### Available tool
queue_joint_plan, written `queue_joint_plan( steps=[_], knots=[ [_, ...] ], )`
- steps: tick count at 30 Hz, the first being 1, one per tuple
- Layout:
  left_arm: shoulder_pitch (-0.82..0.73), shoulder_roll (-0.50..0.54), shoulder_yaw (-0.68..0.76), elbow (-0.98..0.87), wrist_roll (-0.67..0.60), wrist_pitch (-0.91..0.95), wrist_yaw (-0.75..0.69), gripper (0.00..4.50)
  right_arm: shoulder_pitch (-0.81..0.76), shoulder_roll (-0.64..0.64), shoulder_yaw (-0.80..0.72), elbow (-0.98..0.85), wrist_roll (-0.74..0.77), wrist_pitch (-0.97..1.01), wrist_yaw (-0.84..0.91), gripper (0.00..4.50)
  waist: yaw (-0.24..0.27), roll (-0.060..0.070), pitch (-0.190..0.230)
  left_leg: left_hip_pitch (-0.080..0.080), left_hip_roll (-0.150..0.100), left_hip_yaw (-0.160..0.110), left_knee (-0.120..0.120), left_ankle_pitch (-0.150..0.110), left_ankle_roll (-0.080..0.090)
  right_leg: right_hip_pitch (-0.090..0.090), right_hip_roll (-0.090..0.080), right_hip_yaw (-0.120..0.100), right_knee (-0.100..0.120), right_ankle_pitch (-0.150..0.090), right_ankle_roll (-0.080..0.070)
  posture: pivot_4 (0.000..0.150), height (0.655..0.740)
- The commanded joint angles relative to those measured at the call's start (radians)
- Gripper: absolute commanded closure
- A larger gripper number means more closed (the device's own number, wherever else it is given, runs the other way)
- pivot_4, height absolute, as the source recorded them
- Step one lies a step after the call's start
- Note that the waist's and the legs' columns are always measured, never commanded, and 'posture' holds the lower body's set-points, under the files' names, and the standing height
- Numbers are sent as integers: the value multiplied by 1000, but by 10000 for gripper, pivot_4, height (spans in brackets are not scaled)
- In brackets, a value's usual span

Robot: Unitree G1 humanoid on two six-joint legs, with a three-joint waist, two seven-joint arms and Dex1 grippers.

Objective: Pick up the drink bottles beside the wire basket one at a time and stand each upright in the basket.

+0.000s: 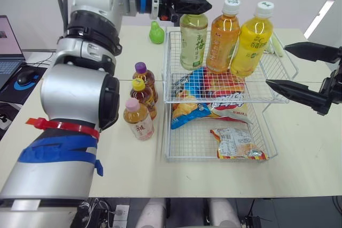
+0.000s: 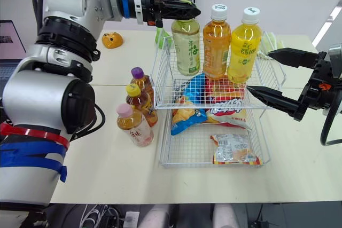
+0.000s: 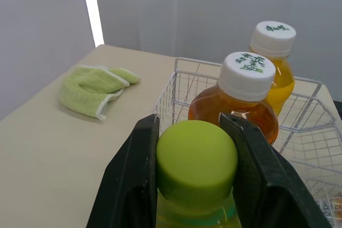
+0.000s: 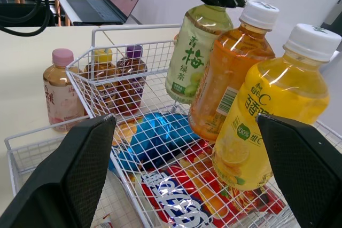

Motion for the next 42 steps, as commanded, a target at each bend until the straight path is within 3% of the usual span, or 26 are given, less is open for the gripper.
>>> queue_joint_plan(
  steps=[1,3,13,20,23,28,33,38,42],
  knots=[
    [-29,-4,29,-2,10,-37,14,31404,-4,-26,-44,-9,2,-20,-4,0,0,0,0,0,0,0,0,0,0,0,0,0,0,0,0,1500,7400],
    [-32,-12,37,10,7,-29,13,31404,-1,-28,-47,-11,3,-19,-6,0,0,0,0,0,0,0,0,0,0,0,0,0,0,0,0,1500,7400],
    [-70,37,60,-12,6,-12,-89,382,23,-30,-68,-24,18,-9,-19,0,0,0,0,0,0,0,0,0,0,0,0,0,0,0,0,1500,7400],
    [-48,210,141,-147,-52,115,-109,382,19,-23,-55,-23,23,-31,-36,0,-9,0,0,0,1,0,0,0,0,0,1,0,1,0,0,1500,7400],
    [49,269,169,-329,-73,187,-50,382,30,-21,-52,4,-23,-73,-4,0,-8,1,0,0,1,-1,0,0,0,0,1,0,0,0,0,1500,7400],
    [370,344,215,-807,-103,293,99,382,42,5,-2,44,-90,-165,67,0,0,2,-1,5,1,0,0,0,0,4,0,1,1,0,0,1500,7400],
    [701,402,383,-1173,-160,428,269,382,-2,11,81,104,-83,-196,145,0,-3,1,-1,5,1,0,1,1,-2,4,0,2,1,0,-1,1500,7400],
    [928,436,555,-1360,-206,500,392,382,-20,3,144,122,-131,-235,195,0,1,2,-1,5,2,0,0,1,-2,3,1,2,0,0,-1,1500,7400],
    [1244,502,751,-1451,-255,504,307,382,-106,-8,193,167,-50,-159,212,0,-2,3,-2,6,2,1,-1,1,-1,4,1,3,0,0,-2,1500,7400]
  ],
)
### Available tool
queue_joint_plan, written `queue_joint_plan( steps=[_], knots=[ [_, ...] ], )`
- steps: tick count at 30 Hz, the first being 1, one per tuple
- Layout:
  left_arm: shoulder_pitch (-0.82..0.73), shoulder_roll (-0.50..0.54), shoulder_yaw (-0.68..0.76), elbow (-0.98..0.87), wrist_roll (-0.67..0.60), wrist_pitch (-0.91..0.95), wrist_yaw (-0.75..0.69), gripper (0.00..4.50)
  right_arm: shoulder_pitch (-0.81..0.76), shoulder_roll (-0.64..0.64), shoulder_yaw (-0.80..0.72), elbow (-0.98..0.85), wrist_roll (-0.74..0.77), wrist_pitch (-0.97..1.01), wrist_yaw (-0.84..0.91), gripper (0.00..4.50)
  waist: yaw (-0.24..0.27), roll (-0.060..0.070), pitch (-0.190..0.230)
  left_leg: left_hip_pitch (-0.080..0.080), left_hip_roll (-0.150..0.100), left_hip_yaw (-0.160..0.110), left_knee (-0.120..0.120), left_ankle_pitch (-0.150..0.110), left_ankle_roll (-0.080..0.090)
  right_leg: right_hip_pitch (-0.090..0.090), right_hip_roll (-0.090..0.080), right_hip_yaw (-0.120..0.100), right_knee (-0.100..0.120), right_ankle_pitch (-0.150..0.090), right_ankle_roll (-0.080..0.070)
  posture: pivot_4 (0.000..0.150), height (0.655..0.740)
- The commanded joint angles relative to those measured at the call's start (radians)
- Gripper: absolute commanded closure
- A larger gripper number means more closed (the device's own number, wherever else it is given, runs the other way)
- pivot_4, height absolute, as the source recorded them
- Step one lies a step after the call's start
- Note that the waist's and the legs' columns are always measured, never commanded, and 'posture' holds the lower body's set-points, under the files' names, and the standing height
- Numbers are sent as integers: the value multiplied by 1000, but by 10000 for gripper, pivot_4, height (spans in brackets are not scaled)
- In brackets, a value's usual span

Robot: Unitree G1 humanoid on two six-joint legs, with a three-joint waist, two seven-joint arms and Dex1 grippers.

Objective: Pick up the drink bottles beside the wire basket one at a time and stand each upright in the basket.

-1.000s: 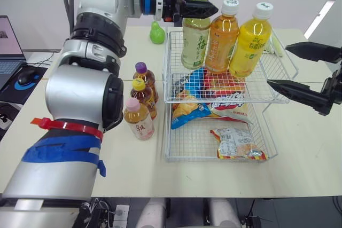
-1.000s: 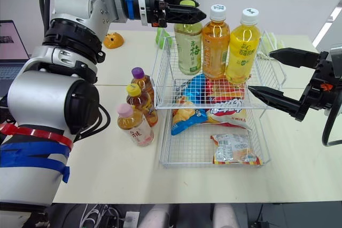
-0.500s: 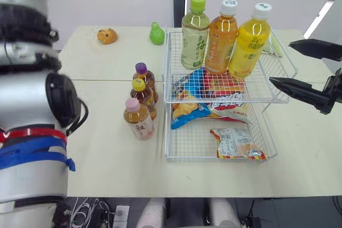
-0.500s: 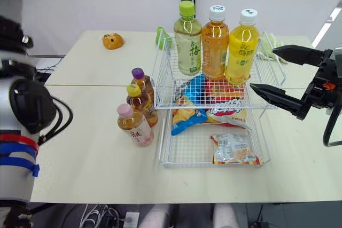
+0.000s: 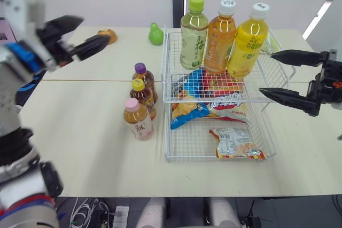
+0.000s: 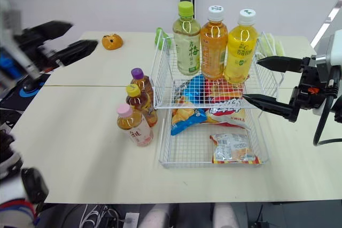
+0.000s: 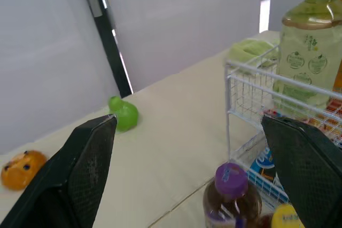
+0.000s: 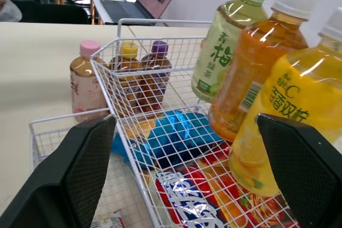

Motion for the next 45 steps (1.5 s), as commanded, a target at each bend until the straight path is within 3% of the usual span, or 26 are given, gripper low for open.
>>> queue_joint_plan(
  steps=[1,5,10,15,19,23,31,35,42,45],
  knots=[
    [248,68,178,-106,-46,-13,-96,382,-70,-13,17,8,42,2,47,0,-2,1,0,1,0,0,0,0,0,0,0,1,0,0,0,1500,7400],
    [469,38,273,-203,-129,-5,-129,382,-91,-9,80,-19,16,-32,117,0,9,0,-1,1,2,0,-1,0,0,1,0,-1,-1,-1,-2,1500,7400],
    [686,-131,332,-432,-235,32,-22,382,-136,11,149,-38,37,-28,174,0,28,1,-1,1,0,1,-1,-1,0,2,-4,-2,-5,-1,-1,1500,7400],
    [734,-270,310,-587,-366,57,161,382,-190,26,201,-45,53,-2,191,0,33,1,-1,1,1,0,-1,0,0,2,-5,-2,-5,0,-2,1500,7400],
    [736,-320,252,-674,-473,71,303,382,-209,31,216,-29,37,1,207,0,33,1,-2,1,1,0,-1,0,0,2,-5,-2,-5,0,-2,1500,7400],
    [694,-356,90,-737,-456,54,474,382,-213,36,223,-22,23,-6,221,0,34,1,-2,1,0,1,0,0,0,3,-4,-2,-4,0,-2,1500,7400],
    [570,-436,-206,-697,-281,28,773,382,-210,26,216,-6,-8,-15,251,0,36,1,-2,1,0,2,-1,0,0,2,-2,-1,-4,0,-2,1500,7400],
    [543,-456,-288,-657,-213,0,817,382,-209,27,208,-10,-7,-7,254,0,37,1,-2,1,0,2,-1,0,0,2,-2,-1,-4,0,-2,1500,7400],
    [539,-475,-324,-620,-200,-47,812,382,-209,19,197,-20,2,6,249,0,39,1,-2,1,0,1,-1,0,0,2,-2,-2,-4,0,-2,1500,7400],
    [537,-466,-344,-603,-183,-75,797,6130,-206,19,194,-20,2,11,245,0,40,1,-2,1,0,1,-1,0,0,2,-2,-2,-4,0,-2,1500,7400]
  ],
)
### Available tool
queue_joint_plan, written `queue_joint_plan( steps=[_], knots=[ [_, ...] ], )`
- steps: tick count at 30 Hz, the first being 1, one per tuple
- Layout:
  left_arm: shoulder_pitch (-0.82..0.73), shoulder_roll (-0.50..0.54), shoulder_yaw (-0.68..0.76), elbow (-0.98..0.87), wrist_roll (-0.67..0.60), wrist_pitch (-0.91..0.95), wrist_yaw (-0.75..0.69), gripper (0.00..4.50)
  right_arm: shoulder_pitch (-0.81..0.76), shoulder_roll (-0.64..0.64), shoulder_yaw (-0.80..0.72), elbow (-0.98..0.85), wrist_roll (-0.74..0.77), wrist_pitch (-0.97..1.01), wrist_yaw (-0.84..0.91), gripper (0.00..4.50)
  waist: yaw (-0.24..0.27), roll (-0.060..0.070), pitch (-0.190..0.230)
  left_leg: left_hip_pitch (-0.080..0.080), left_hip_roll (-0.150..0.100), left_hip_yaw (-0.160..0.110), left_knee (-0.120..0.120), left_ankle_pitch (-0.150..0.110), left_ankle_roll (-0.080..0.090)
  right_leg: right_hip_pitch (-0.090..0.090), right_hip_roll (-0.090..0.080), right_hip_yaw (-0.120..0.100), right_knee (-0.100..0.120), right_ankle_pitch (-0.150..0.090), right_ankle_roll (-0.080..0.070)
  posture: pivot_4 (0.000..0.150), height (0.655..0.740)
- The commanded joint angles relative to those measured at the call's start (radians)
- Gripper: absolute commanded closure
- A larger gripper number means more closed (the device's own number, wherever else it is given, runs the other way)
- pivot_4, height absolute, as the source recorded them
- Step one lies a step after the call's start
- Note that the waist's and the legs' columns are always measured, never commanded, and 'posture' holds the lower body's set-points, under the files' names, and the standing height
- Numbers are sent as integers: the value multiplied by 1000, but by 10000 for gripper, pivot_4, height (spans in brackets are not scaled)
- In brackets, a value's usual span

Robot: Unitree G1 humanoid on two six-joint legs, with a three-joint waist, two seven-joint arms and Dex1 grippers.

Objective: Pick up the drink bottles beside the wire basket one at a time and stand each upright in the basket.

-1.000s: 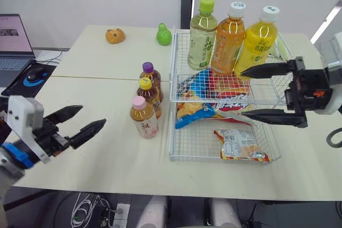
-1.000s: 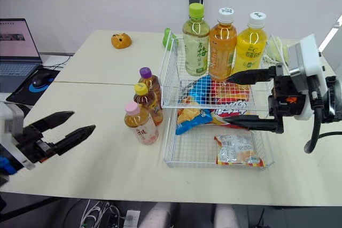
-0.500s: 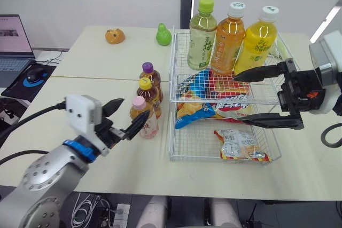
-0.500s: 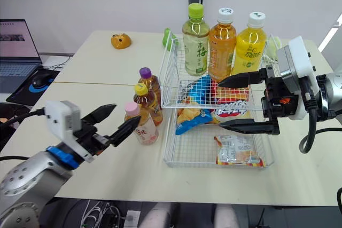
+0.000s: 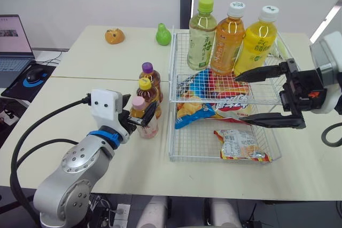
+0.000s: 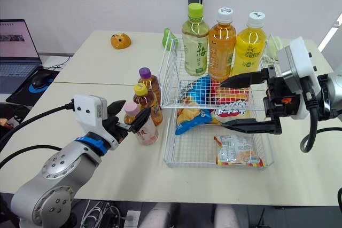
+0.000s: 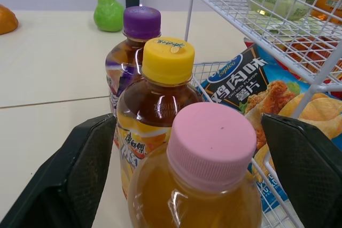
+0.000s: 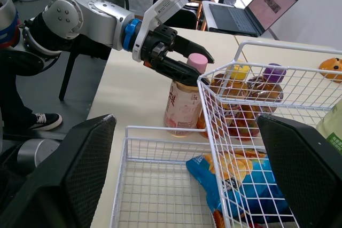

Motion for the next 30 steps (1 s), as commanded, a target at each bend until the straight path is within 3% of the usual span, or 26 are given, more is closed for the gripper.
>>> queue_joint_plan(
  steps=[1,8,14,18,24,28,30],
  knots=[
    [-11,8,-25,8,27,-55,-20,9626,-13,-15,-40,-22,13,3,-6,0,1,0,0,0,0,0,0,0,0,0,0,0,0,0,0,1500,7400],
    [6,0,-60,16,42,-83,-30,31077,-15,-19,-43,-28,16,12,-17,0,2,0,0,0,0,0,0,0,0,0,0,0,0,0,0,1500,7400],
    [39,36,-2,-36,1,-98,-73,31038,-19,-23,-49,-21,7,8,-15,0,2,0,0,0,0,0,0,0,0,0,0,0,-1,0,0,1500,7400],
    [15,115,126,-56,-96,-106,-138,31038,-23,-26,-57,-5,7,5,-13,0,1,0,0,-1,0,-1,-1,0,0,-1,0,-1,-1,0,0,1500,7400],
    [-174,353,331,77,-410,-40,-227,31038,-44,-23,-63,29,-10,-6,-17,0,1,0,1,-2,0,-3,0,0,0,-1,1,-2,-2,0,0,1500,7400],
    [-332,524,385,233,-644,25,-255,31038,-53,-33,-59,52,-49,-24,-16,0,0,0,1,-2,0,-3,0,0,0,-1,1,-2,-2,0,0,1500,7400],
    [-409,617,400,336,-684,43,-286,31038,-60,-41,-74,62,-33,6,-31,0,-6,0,1,-2,0,-3,-1,0,0,-1,1,-2,-2,0,0,1500,7400]
  ],
)
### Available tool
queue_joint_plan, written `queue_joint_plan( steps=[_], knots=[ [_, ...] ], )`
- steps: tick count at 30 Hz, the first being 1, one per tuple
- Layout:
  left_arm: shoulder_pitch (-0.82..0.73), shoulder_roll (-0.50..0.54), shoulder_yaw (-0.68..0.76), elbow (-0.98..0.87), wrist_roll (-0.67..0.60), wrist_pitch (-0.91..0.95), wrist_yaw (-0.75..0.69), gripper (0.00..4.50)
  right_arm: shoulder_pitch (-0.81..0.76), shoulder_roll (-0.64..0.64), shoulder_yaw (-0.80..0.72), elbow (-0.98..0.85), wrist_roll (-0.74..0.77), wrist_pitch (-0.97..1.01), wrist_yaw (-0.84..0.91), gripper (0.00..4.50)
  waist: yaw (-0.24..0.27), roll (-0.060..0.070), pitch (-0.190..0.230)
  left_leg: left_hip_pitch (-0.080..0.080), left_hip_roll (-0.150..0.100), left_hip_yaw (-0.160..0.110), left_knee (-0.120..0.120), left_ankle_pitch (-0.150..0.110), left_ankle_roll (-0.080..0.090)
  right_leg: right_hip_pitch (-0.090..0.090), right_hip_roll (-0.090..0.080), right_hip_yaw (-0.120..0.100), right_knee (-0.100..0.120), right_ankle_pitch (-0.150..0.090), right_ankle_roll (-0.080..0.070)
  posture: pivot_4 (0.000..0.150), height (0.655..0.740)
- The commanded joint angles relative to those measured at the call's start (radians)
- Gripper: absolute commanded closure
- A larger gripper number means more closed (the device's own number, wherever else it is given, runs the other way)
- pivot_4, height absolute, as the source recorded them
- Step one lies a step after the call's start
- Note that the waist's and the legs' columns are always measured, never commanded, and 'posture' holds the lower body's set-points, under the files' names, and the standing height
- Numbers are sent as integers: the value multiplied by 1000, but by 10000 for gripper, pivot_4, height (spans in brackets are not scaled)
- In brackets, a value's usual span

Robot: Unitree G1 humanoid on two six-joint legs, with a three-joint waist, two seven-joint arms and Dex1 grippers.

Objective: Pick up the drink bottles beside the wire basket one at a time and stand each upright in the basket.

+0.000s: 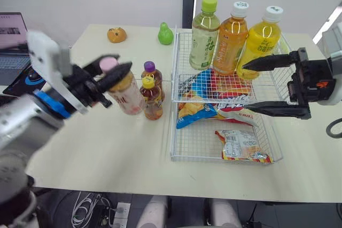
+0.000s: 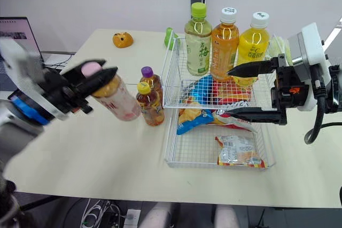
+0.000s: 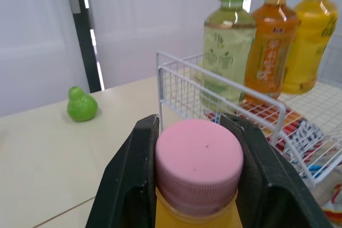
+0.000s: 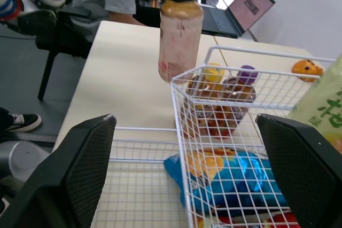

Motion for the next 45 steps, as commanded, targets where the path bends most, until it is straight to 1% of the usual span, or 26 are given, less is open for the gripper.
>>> queue_joint_plan(
  steps=[1,3,6,8,10,12,15,17,19,21,22,24,25,28,31,35,38,45],
  knots=[
    [-124,123,65,140,-88,4,-47,31038,-27,-34,-57,5,20,23,-12,0,-4,0,0,0,0,0,-1,0,0,0,0,0,-1,0,0,1500,7400],
    [-195,183,54,234,-97,5,-79,31038,-14,-47,-82,4,31,38,-14,0,-5,0,0,0,0,0,-2,0,0,-1,0,0,0,0,0,1500,7400],
    [-336,253,-20,362,-101,19,-155,31038,22,-69,-130,-3,25,48,-20,0,-6,0,1,0,0,0,-2,0,0,-1,1,0,1,0,0,1500,7400],
    [-439,276,-86,432,-97,36,-216,31038,48,-82,-165,-12,26,56,-27,0,-6,0,1,0,0,0,-2,0,0,-1,1,0,0,0,0,1500,7400],
    [-580,271,-170,511,-99,77,-278,31038,83,-99,-215,-20,22,64,-35,0,-3,0,1,0,0,1,-2,0,0,0,1,1,0,0,0,1500,7400],
    [-702,243,-242,579,-77,105,-326,31038,112,-113,-256,-25,20,71,-43,0,-1,-1,1,-1,-1,-1,-1,0,0,0,1,-1,1,0,1,1500,7400],
    [-905,153,-360,692,-19,143,-415,31038,168,-130,-336,-40,32,99,-51,0,0,-1,1,-1,-1,-1,0,0,0,0,1,-1,1,0,1,1500,7400],
    [-997,109,-420,748,43,144,-479,31038,194,-135,-367,-55,41,112,-60,0,-6,-1,1,-1,-1,-1,0,0,0,0,1,0,1,0,2,1500,7400],
    [-1093,35,-476,808,93,143,-528,31038,208,-137,-397,-68,60,132,-77,0,-10,-1,1,-1,0,0,0,0,0,-1,1,1,1,0,1,1500,7400],
    [-1154,-30,-517,846,145,131,-578,31038,218,-139,-415,-79,73,145,-93,0,-16,-1,1,-1,0,0,0,0,0,-1,1,1,2,0,1,1500,7400],
    [-1182,-80,-536,867,165,126,-591,31038,224,-140,-427,-86,78,154,-103,0,-18,-1,1,-1,0,0,0,0,0,-1,1,1,2,0,1,1500,7400],
    [-1212,-183,-577,892,225,87,-615,31038,237,-138,-453,-102,91,170,-125,0,-18,-1,1,-1,0,0,0,0,0,-1,1,1,2,0,1,1500,7400],
    [-1210,-215,-589,892,249,73,-635,31038,242,-138,-462,-108,97,176,-135,0,-17,-1,1,-1,-1,0,0,0,0,-1,0,1,2,0,2,1500,7400],
    [-1151,-303,-648,845,353,-24,-667,31038,260,-134,-484,-127,112,190,-157,0,-24,-1,1,-1,-1,1,0,0,0,-1,-1,1,2,0,2,1500,7400],
    [-1106,-398,-697,844,449,-124,-684,31038,284,-126,-505,-146,118,191,-174,0,-28,-1,1,-1,-1,1,0,0,0,-1,-1,1,2,0,2,1500,7400],
    [-1069,-483,-719,896,546,-204,-696,31038,320,-122,-532,-159,118,185,-181,0,-29,-1,2,-2,-1,1,0,0,0,-1,-1,1,2,0,2,1500,7400],
    [-1050,-539,-719,932,588,-238,-696,31038,349,-118,-554,-170,118,184,-185,0,-28,-1,2,-2,-1,1,0,0,0,-2,-1,1,2,0,2,1500,7400],
    [-1086,-641,-712,1063,677,-309,-699,31038,371,-119,-566,-185,120,175,-201,0,-27,-1,2,-2,-2,1,1,0,0,-1,-1,0,2,0,2,1500,7400]
  ],
)
